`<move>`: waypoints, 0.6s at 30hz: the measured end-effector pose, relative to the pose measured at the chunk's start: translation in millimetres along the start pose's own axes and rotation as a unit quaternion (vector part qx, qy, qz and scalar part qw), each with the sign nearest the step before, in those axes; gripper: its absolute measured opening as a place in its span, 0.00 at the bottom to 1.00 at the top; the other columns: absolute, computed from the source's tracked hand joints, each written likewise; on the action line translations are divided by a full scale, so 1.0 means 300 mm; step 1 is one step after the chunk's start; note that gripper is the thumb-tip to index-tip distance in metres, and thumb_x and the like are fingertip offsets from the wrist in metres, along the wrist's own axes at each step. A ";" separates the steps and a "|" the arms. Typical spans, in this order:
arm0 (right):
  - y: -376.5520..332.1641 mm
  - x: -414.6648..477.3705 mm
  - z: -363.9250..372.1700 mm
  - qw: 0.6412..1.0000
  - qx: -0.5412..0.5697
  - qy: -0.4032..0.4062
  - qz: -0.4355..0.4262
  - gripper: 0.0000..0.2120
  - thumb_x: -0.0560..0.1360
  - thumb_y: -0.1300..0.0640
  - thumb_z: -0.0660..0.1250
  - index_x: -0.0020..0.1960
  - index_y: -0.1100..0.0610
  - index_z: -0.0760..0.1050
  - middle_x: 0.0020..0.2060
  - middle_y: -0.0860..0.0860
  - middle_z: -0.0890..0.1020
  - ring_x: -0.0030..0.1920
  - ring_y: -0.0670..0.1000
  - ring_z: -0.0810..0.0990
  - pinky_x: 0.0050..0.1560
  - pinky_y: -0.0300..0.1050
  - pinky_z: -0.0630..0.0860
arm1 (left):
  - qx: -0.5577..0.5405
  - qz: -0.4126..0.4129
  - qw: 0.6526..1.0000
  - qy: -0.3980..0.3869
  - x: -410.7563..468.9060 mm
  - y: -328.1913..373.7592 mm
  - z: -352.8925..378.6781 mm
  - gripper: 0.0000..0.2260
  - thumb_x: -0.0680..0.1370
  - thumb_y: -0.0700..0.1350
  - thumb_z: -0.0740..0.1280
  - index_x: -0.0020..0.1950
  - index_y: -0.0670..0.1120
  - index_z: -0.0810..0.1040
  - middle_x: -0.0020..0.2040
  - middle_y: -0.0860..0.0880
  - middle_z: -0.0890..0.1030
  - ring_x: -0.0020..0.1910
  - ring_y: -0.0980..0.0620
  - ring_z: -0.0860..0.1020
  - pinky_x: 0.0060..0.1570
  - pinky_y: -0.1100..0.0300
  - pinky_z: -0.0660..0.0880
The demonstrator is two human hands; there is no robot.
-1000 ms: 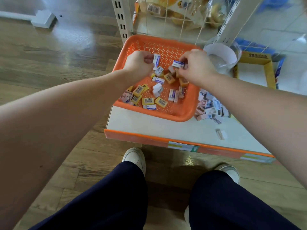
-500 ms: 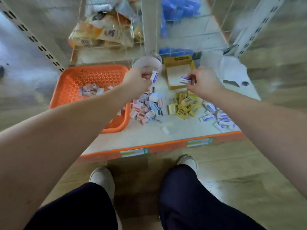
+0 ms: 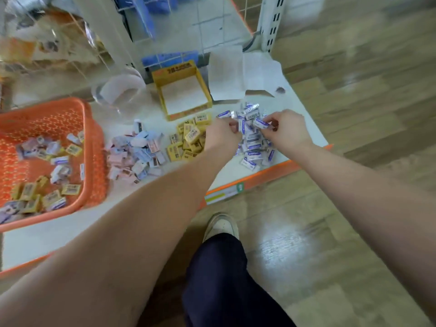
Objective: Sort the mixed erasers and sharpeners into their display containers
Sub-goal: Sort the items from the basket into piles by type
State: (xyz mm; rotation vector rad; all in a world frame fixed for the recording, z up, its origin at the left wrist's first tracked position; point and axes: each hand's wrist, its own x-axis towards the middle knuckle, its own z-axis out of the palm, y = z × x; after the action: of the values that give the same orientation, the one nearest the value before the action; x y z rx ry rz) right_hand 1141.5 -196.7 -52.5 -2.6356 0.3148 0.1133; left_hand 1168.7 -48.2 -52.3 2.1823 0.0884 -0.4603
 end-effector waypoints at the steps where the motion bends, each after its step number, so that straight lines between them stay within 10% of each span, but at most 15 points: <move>1: 0.007 0.001 0.009 1.000 0.005 -0.002 0.000 0.14 0.74 0.58 0.67 0.59 0.59 0.78 0.51 0.60 0.79 0.51 0.56 0.78 0.48 0.37 0.66 | 0.010 -0.006 1.000 0.004 0.003 -0.001 0.010 0.13 0.76 0.36 0.64 0.60 0.42 0.78 0.48 0.45 0.80 0.43 0.49 0.78 0.48 0.55 0.79; 18: -0.326 -0.099 -0.073 0.997 0.030 -0.016 -0.071 0.18 0.75 0.63 0.64 0.64 0.57 0.73 0.59 0.57 0.75 0.55 0.56 0.76 0.56 0.40 0.68 | 0.120 0.034 0.990 0.070 -0.155 -0.032 -0.433 0.15 0.76 0.47 0.67 0.63 0.52 0.75 0.55 0.53 0.80 0.53 0.50 0.78 0.45 0.59 0.73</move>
State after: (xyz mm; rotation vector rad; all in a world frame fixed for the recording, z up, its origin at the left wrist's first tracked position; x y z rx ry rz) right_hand 1136.8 -117.0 15.2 -2.5852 0.1168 0.0966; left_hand 1161.5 64.3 27.9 2.4441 0.0351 -0.2902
